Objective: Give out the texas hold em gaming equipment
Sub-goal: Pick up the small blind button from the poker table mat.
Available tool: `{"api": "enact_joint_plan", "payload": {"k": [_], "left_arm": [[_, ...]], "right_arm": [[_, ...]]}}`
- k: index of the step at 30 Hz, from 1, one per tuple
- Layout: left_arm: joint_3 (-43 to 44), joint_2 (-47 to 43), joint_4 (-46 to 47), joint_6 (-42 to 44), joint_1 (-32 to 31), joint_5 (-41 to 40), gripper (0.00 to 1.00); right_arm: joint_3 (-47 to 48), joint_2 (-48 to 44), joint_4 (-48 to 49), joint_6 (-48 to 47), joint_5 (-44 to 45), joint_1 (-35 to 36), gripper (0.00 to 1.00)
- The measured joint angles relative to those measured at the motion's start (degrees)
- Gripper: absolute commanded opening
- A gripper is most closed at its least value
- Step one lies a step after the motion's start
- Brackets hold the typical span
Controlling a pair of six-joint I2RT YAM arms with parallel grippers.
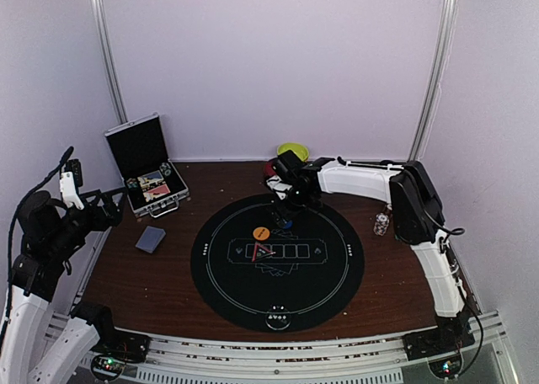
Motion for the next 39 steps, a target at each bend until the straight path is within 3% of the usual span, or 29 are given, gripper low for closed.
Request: {"api": "enact_joint_plan", "payload": {"k": [28, 39], "left_arm": [[0.0, 0.13, 0.0, 0.0, 0.02, 0.0, 0.98], [0.0, 0.13, 0.0, 0.0, 0.02, 0.0, 0.98]], "right_arm": [[-0.57, 1.92, -0.22, 0.9, -5.73, -1.49, 0.76], [-0.57, 1.92, -0.17, 0.52, -5.81, -0.57, 0.6]]}}
